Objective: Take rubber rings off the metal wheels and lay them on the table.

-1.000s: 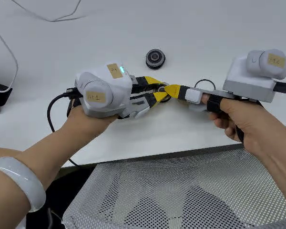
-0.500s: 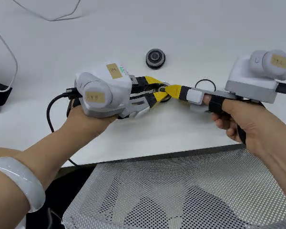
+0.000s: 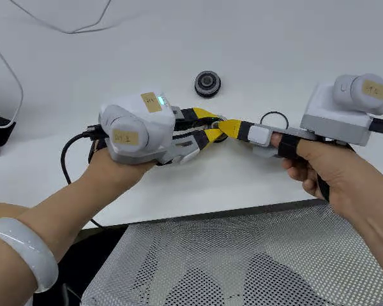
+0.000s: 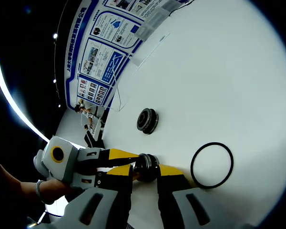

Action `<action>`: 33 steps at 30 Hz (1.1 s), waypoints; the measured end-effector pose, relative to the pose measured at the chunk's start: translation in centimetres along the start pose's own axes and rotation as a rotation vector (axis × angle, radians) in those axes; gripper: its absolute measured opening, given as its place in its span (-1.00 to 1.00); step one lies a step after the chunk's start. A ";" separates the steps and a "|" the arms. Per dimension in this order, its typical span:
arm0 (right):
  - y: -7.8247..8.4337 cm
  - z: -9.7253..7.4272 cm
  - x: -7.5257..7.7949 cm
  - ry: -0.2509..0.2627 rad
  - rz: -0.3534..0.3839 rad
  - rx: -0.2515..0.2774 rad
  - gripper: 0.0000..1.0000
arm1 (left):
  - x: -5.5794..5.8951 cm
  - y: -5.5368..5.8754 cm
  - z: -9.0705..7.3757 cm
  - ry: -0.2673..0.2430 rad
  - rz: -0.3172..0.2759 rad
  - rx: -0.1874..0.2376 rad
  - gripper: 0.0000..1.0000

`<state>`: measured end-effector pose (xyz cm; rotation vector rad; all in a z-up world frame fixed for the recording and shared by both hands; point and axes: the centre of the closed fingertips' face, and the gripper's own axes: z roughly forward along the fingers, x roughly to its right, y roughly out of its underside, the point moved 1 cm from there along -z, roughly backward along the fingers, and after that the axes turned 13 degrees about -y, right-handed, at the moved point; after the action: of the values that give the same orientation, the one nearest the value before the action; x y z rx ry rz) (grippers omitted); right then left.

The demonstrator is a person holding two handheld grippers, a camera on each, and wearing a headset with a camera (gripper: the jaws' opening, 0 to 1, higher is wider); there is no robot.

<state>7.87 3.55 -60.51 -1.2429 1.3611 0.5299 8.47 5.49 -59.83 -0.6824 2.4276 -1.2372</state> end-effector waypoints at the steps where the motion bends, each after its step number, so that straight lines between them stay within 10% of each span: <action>1: 0.0 0.0 0.0 -0.001 0.015 0.006 -0.57 | 0.0 0.0 0.0 0.000 0.001 0.000 -0.77; 16: 0.4 -0.5 -0.3 -0.031 0.111 0.031 -0.63 | 0.0 0.0 0.0 -0.003 -0.002 0.003 -0.77; 25: 0.2 -1.2 -0.1 0.013 -0.010 0.002 -0.94 | 0.0 0.0 0.0 -0.004 -0.007 0.001 -0.78; 33: 0.3 -0.9 0.2 -0.008 0.062 0.038 -0.74 | 0.1 0.0 -0.1 -0.001 -0.008 0.001 -0.78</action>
<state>7.27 2.77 -60.56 -1.1702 1.4008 0.5496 8.37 5.49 -59.79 -0.6934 2.4257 -1.2412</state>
